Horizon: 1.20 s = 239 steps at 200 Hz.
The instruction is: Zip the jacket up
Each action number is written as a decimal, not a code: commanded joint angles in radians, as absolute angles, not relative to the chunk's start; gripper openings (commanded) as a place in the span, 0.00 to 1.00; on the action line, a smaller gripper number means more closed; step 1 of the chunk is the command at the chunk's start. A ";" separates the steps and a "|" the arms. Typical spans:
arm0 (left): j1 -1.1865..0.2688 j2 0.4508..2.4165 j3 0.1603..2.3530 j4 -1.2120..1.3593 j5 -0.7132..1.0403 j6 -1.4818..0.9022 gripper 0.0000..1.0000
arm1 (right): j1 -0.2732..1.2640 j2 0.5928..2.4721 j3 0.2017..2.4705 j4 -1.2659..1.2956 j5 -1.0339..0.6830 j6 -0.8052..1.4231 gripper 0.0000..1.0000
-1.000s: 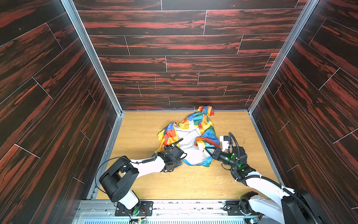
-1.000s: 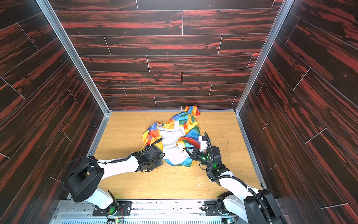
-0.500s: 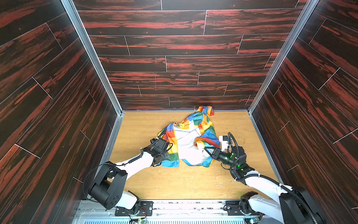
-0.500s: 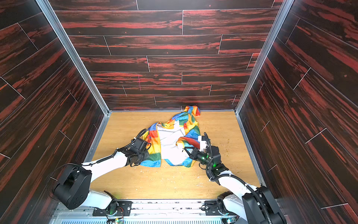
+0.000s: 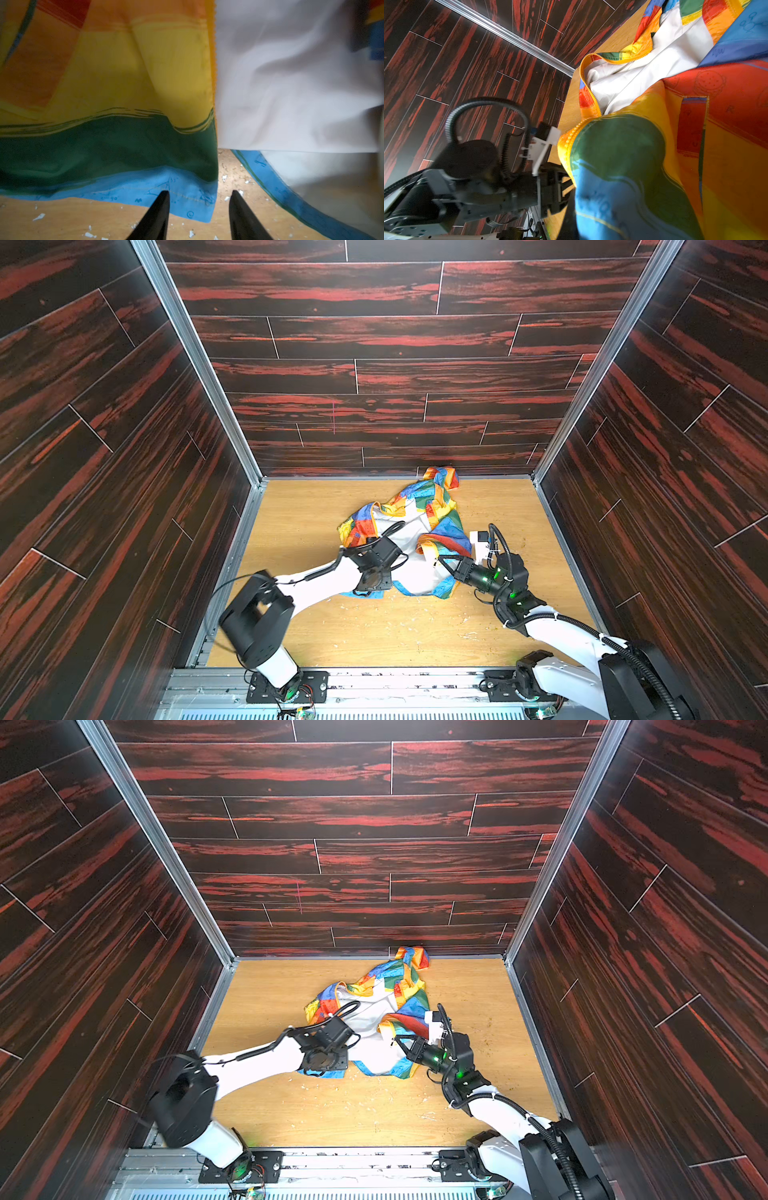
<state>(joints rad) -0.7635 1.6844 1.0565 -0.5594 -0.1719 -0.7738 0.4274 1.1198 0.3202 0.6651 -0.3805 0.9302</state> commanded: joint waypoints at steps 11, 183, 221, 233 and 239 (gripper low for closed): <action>-0.762 1.779 1.140 -0.665 -0.250 -0.708 0.45 | 0.420 1.082 0.299 0.657 -0.368 0.926 0.00; -0.682 1.678 1.314 -0.274 0.552 -0.678 0.00 | 0.424 1.476 0.189 1.109 -0.439 1.046 0.00; -0.706 1.771 1.287 -0.256 0.530 -0.699 0.00 | 0.439 1.479 0.208 1.105 -0.443 1.047 0.00; -0.708 1.794 1.278 -0.265 0.516 -0.698 0.00 | 0.439 1.466 0.212 1.090 -0.447 1.042 0.00; -0.707 1.803 1.276 -0.288 0.502 -0.691 0.00 | 0.439 1.457 0.213 1.078 -0.448 1.039 0.00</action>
